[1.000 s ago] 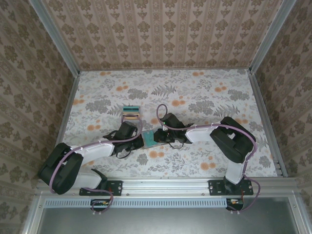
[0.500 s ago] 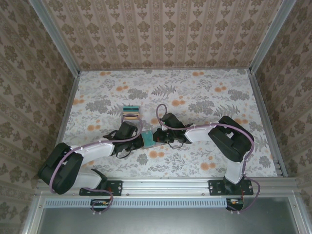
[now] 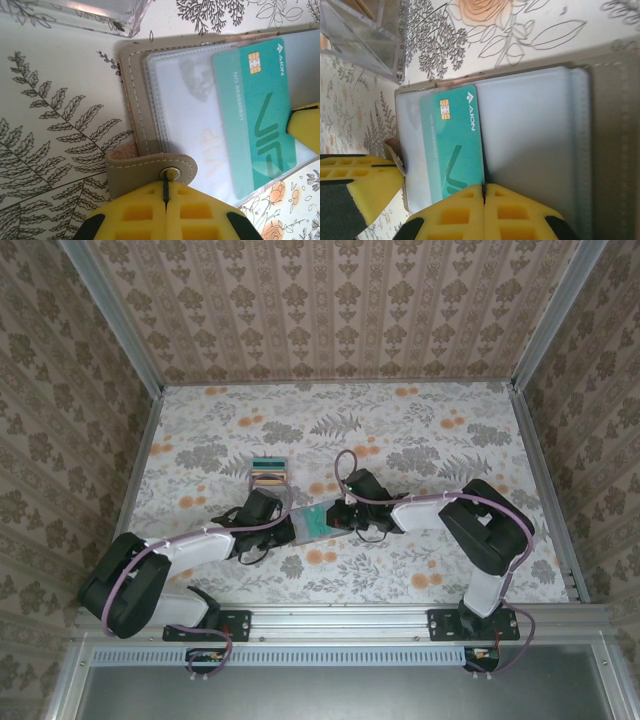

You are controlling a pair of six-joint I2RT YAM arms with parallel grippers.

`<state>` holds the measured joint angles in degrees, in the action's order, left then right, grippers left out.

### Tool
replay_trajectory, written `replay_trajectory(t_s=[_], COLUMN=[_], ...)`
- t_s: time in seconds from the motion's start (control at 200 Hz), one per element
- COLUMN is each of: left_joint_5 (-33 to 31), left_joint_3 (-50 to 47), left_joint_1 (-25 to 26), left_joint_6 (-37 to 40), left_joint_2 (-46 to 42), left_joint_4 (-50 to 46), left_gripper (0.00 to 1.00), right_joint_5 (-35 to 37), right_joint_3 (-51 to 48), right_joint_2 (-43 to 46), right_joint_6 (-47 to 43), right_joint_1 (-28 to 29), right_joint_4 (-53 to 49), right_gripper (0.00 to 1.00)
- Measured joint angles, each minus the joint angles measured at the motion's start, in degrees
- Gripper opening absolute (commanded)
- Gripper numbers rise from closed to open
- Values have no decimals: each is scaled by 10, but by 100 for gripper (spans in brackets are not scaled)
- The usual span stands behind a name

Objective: Take the credit cards out of the card holder

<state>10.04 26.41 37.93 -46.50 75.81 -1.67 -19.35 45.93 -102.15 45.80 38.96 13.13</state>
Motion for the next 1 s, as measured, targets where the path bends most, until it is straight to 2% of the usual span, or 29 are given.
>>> replay_trajectory(t_s=[0.33, 0.585, 0.63, 0.71, 0.74, 0.895, 0.995], left_joint_5=[0, 0, 0, -5, -9, -26, -41], left_joint_3=[0, 3, 3, 7, 10, 23, 24], left_joint_1=[-1, -1, -1, -2, -2, -22, -43], left_joint_6=[0, 1, 2, 7, 9, 21, 24], left_joint_2=[0, -15, -30, -70, -91, -202, -266], left_joint_4=[-1, -29, -46, -81, -94, -143, -184], left_gripper=[0, 0, 8, 35, 42, 64, 92], right_joint_5=[0, 13, 16, 23, 25, 37, 49], right_joint_3=[-26, -37, -37, -31, -25, 34, 83], right_joint_2=[25, 81, 95, 117, 123, 134, 135], right_joint_6=[-8, -31, -41, -62, -71, -138, -189], right_joint_1=[-24, -33, -33, -33, -32, -26, -15], right_joint_4=[-2, -33, -43, -69, -80, -140, -174], right_gripper=[0, 0, 0, 0, 0, 0, 0])
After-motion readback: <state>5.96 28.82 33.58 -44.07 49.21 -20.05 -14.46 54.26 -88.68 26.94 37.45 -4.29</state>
